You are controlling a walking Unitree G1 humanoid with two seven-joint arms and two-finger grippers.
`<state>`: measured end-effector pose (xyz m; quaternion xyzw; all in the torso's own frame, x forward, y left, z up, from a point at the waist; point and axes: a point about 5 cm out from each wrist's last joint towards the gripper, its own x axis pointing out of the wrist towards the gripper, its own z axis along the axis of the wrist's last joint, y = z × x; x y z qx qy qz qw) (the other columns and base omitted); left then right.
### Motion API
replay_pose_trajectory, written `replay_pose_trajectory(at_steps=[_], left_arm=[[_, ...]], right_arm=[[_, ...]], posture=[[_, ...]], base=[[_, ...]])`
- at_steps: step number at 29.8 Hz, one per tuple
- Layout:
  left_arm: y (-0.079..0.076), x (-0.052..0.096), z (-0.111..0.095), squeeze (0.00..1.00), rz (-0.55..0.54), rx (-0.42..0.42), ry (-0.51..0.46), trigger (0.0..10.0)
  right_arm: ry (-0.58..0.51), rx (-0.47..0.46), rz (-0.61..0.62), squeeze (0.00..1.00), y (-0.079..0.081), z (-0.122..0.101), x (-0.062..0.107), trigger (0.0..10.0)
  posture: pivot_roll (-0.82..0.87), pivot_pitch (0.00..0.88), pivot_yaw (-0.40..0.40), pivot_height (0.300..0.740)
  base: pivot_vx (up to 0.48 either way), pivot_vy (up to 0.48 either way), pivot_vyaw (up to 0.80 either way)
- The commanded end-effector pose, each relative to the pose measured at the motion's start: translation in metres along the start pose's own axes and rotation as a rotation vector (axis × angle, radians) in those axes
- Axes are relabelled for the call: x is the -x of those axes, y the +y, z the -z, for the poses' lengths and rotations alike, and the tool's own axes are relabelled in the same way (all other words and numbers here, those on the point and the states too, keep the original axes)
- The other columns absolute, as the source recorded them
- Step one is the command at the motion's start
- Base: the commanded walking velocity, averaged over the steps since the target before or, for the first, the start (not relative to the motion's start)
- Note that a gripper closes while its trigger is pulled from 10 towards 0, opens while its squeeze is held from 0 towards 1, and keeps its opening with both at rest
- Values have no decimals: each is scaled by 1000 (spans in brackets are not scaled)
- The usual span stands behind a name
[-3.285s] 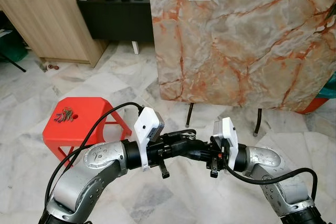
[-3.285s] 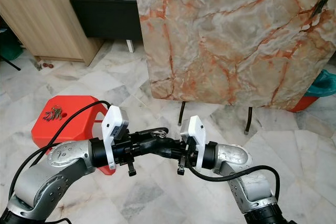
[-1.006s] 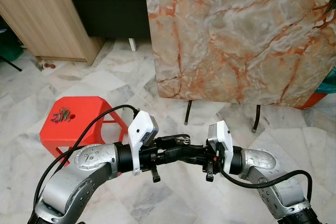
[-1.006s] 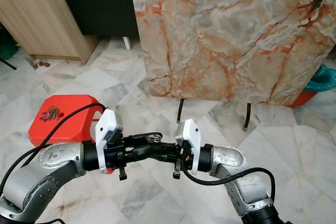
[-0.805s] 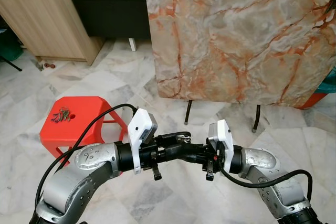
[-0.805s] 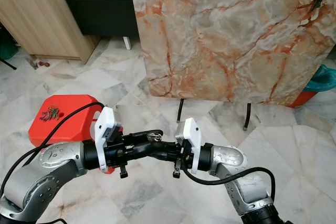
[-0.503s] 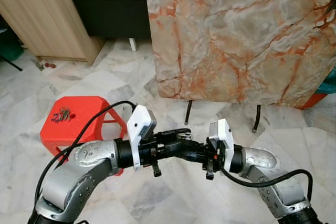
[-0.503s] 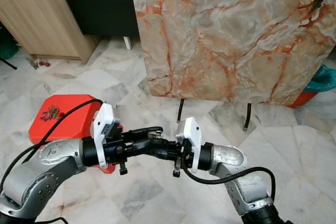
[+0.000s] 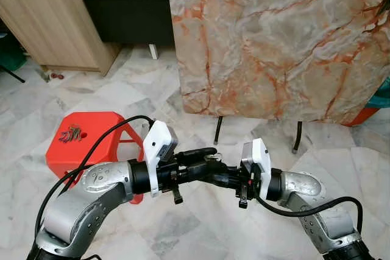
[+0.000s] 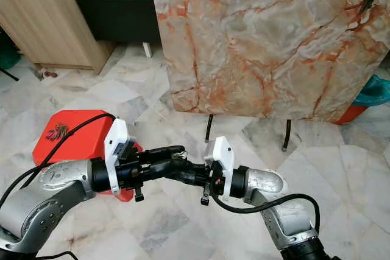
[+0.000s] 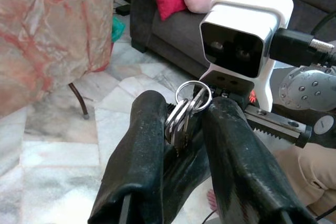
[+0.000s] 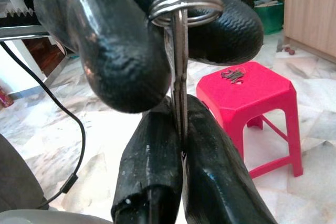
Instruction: Hang keys on a hook
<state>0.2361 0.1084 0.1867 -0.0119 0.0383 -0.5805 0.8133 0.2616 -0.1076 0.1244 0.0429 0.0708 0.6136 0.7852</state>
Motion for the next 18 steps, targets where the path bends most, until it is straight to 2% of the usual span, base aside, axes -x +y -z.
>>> replay_pose_trajectory(at_steps=[1, 10, 11, 12, 14, 15, 17, 18], left_arm=[[-9, -1, 4, 0, 49, -19, 33, 10000], [-7, -1, 8, 0, 32, -24, 58, 10000], [-6, -1, 8, 0, 25, -24, 55, 9490], [-6, -1, 8, 0, 24, -25, 54, 8431], [-5, -1, 7, 0, 22, -28, 47, 7294], [-4, -2, 5, 0, 14, -29, 30, 7725], [-3, -2, 2, 0, 6, -28, 9, 7686], [-1, -3, -1, 0, -6, -23, -17, 7294]], right_arm=[[-4, -4, 26, 0, -2, 0, 3, 0], [-3, -1, 27, 0, -2, 0, 3, 0], [-3, -1, 27, 0, -2, 0, 3, 0], [-3, -1, 28, 0, -2, 0, 3, 0], [-3, -1, 28, 0, -2, 0, 3, 0], [-4, -1, 28, 0, -2, 0, 3, 0], [-4, -1, 28, 0, -2, 0, 3, 0], [-4, -1, 30, 0, -2, 0, 2, 0]], posture=[[141, 181, 50, 740], [141, 182, 49, 740], [141, 182, 49, 740], [141, 182, 49, 740], [142, 183, 50, 740], [142, 183, 51, 740], [142, 183, 51, 740], [142, 183, 51, 740]], base=[[0, 0, 0], [0, 0, 0], [0, 0, 0], [0, 0, 0], [0, 0, 0], [0, 0, 0], [0, 0, 0], [0, 0, 0]])
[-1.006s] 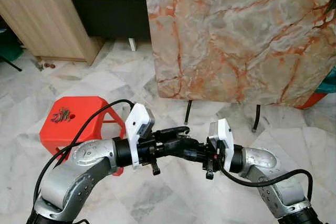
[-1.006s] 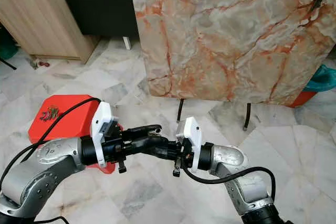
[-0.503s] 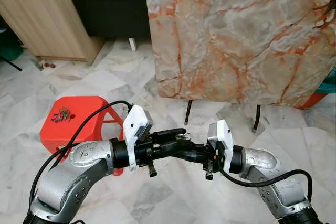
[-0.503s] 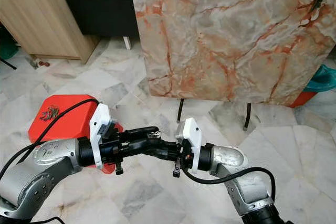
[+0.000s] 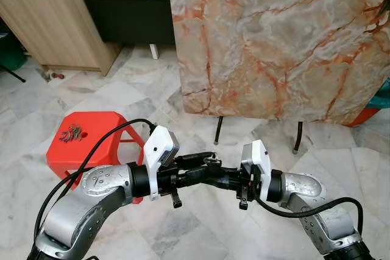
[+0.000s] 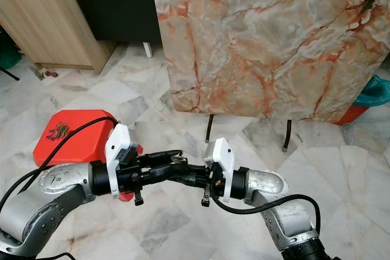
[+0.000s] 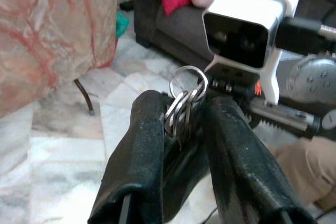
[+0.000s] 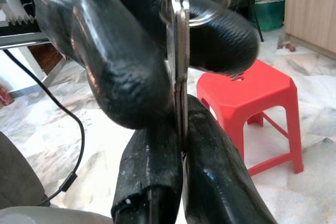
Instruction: Hang keys on a hook
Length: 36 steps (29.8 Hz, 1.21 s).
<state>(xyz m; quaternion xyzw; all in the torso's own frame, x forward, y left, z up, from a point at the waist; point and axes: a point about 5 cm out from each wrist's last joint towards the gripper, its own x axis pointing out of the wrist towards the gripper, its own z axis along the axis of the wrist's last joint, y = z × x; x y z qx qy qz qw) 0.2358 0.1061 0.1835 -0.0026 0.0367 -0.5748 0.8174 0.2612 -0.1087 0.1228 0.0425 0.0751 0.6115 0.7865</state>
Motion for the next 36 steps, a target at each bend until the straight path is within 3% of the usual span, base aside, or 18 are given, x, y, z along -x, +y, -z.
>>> replay_pose_trajectory(at_steps=[1, 2, 3, 4, 5, 14, 20, 23, 27, 28, 29, 30, 31, 33, 34, 36], left_arm=[[0, -1, -5, 0, 5, -4, -34, 7294], [1, -1, -7, 0, 1, -1, -48, 6627], [2, -2, -10, 0, -11, 10, -73, 3333], [3, -2, -10, 0, -13, 13, -80, 3333], [2, -2, -11, 0, -10, 13, -82, 235], [-1, 0, -10, 0, 21, 22, -75, 0], [-4, 0, -3, 0, 33, 18, -29, 0], [-6, 1, 6, 0, 50, -6, 45, 0], [-8, 0, 9, 0, 59, 4, 51, 431], [-7, 0, 9, 0, 52, 0, 49, 1059], [-7, 0, 9, 0, 50, -2, 50, 4863], [-7, 0, 9, 0, 50, -2, 50, 4863], [-7, 0, 9, 0, 51, -1, 52, 8510], [-8, 0, 10, 0, 55, 1, 54, 8902], [-9, 0, 10, 0, 61, 4, 53, 9961], [-11, 0, 11, 0, 77, 5, 61, 10000]], right_arm=[[-11, 3, 25, 0, -2, -2, 1, 0], [-11, 3, 25, 0, -2, -2, 1, 0], [-11, 3, 24, 0, -2, -2, 1, 0], [-11, 3, 24, 0, -2, -2, 1, 0], [-10, 3, 25, 0, -2, -2, 1, 0], [-12, 2, 26, 0, -2, -1, 1, 0], [-12, 4, 29, 0, -2, -1, 1, 0], [-14, 7, 30, 0, -3, -2, 1, 0], [-13, 8, 29, 0, -3, -2, 1, 0], [-12, 8, 28, 0, -3, -2, 1, 0], [-12, 9, 28, 0, -3, -2, 1, 0], [-11, 9, 28, 0, -3, -2, 1, 0], [-11, 10, 28, 0, -3, -2, 1, 0], [-11, 11, 27, 0, -3, -3, 1, 0], [-12, 11, 27, 0, -3, -3, 1, 0], [-13, 11, 27, 0, -3, -3, 1, 0]], posture=[[143, 183, 51, 740], [143, 183, 51, 740], [142, 183, 52, 740], [141, 184, 52, 740], [141, 183, 52, 740], [143, 184, 55, 740], [144, 183, 55, 740], [144, 183, 55, 740], [144, 180, 53, 740], [144, 181, 53, 740], [145, 181, 52, 740], [145, 181, 52, 740], [144, 183, 52, 740], [143, 185, 52, 740], [143, 187, 52, 740], [144, 187, 52, 740]], base=[[0, 0, 0], [0, 0, 0], [0, 0, 0], [0, 0, 0], [0, 0, 0], [0, 0, 0], [0, 0, 0], [0, 0, 0], [0, 0, 0], [0, 0, 0], [0, 0, 0], [0, 0, 0], [0, 0, 0], [0, 0, 0], [0, 0, 0], [0, 0, 0]])
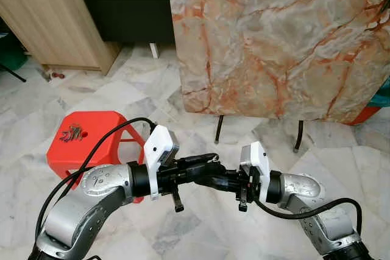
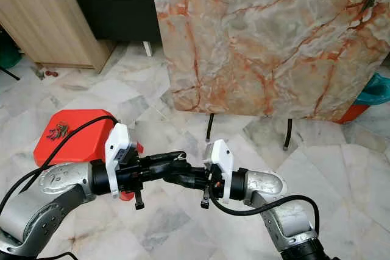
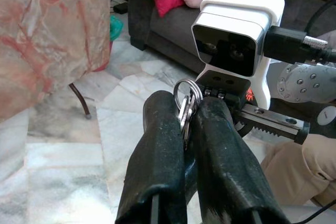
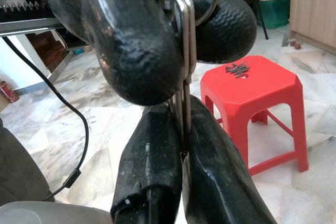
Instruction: Hang keys on a hook
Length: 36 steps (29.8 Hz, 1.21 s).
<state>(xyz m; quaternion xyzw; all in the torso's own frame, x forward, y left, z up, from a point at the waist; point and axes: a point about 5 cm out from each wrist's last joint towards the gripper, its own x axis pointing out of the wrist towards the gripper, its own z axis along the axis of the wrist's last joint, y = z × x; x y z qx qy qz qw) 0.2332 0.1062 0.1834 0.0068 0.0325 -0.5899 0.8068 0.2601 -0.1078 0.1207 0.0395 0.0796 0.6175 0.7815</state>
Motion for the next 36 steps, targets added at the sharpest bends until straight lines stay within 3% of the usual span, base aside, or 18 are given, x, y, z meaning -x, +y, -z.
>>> replay_pose_trajectory(at_steps=[1, 15, 24, 36], left_arm=[[-10, -1, 11, 0, 50, 26, 60, 10000], [-10, -9, 5, 0, 34, 16, 3, 10000], [5, -12, -17, 0, -60, -17, -121, 10000], [10, -13, -25, 0, -95, -34, -170, 10000]], right_arm=[[-25, 11, 43, 0, -4, -5, 2, 0], [-72, 41, 68, 0, -8, -16, 0, 0], [-139, 71, 102, 0, -13, -30, -3, 0], [-176, 99, 120, 0, -15, -39, -5, 0]], posture=[[144, 188, 52, 740], [142, 169, 50, 740], [143, 153, 48, 740], [145, 139, 42, 740]], base=[[0, 0, 0], [0, 0, 0], [0, 0, 0], [0, 0, 0]])
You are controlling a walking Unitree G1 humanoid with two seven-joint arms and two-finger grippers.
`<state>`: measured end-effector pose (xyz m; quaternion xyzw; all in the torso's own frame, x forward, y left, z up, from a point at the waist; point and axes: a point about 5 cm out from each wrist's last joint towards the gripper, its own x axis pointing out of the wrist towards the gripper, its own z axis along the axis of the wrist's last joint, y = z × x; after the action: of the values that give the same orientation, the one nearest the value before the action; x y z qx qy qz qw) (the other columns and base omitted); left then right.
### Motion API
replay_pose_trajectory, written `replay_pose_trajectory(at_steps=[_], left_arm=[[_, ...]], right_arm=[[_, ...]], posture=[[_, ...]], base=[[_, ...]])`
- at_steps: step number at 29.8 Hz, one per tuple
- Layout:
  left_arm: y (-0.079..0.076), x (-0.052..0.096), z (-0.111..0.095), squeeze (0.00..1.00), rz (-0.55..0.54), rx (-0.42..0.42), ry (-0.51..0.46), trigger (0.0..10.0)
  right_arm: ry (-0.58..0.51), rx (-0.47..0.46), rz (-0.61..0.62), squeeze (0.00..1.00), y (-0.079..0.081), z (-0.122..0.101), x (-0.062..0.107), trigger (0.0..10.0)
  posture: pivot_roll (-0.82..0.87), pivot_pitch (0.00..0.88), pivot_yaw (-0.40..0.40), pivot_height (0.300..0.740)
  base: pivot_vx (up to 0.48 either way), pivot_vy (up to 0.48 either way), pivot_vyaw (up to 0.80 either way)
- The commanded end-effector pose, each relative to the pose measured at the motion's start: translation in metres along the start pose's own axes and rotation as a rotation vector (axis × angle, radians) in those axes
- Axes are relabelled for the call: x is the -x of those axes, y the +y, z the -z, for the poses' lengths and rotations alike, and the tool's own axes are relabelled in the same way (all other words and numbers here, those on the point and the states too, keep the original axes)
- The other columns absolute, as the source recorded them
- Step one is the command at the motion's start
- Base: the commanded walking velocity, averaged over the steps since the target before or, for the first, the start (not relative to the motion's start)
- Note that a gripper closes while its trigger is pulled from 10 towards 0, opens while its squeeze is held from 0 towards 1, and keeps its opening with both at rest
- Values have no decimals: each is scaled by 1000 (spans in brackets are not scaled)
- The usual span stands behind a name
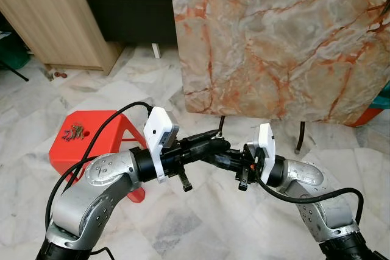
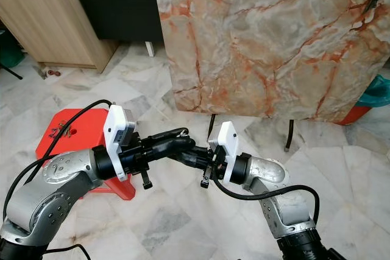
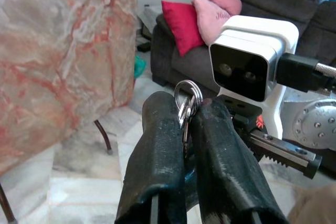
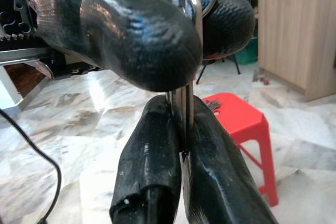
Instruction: Hang keys on a hook
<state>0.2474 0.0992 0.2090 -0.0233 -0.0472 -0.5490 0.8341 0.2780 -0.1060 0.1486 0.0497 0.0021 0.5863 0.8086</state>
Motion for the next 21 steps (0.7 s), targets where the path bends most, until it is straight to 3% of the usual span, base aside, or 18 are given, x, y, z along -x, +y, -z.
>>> replay_pose_trajectory(at_steps=[1, 14, 15, 16, 17, 21], left_arm=[[1, -4, -2, 0, -9, 0, -20, 10000], [5, -6, -3, 0, -45, -16, -33, 10000], [6, -6, -2, 0, -51, -20, -30, 10000], [6, -6, -1, 0, -52, -20, -28, 10000], [6, -6, 0, 0, -55, -22, -23, 10000], [6, -6, 1, 0, -59, -19, -25, 10000]], right_arm=[[-35, 37, 48, 0, -4, -10, -3, 0], [-46, 56, 49, 0, -6, -14, -5, 0], [-41, 58, 53, 0, -7, -13, -5, 863], [-37, 60, 58, 0, -7, -13, -5, 3490], [-33, 60, 63, 0, -8, -11, -5, 9608], [-30, 61, 73, 0, -8, -10, -4, 10000]], posture=[[144, 135, 39, 740], [141, 127, 32, 740], [140, 125, 33, 740], [140, 125, 33, 740], [139, 124, 32, 740], [139, 121, 30, 740]], base=[[0, 0, 0], [0, 0, 0], [0, 0, 0], [0, 0, 0], [0, 0, 0], [0, 0, 0]])
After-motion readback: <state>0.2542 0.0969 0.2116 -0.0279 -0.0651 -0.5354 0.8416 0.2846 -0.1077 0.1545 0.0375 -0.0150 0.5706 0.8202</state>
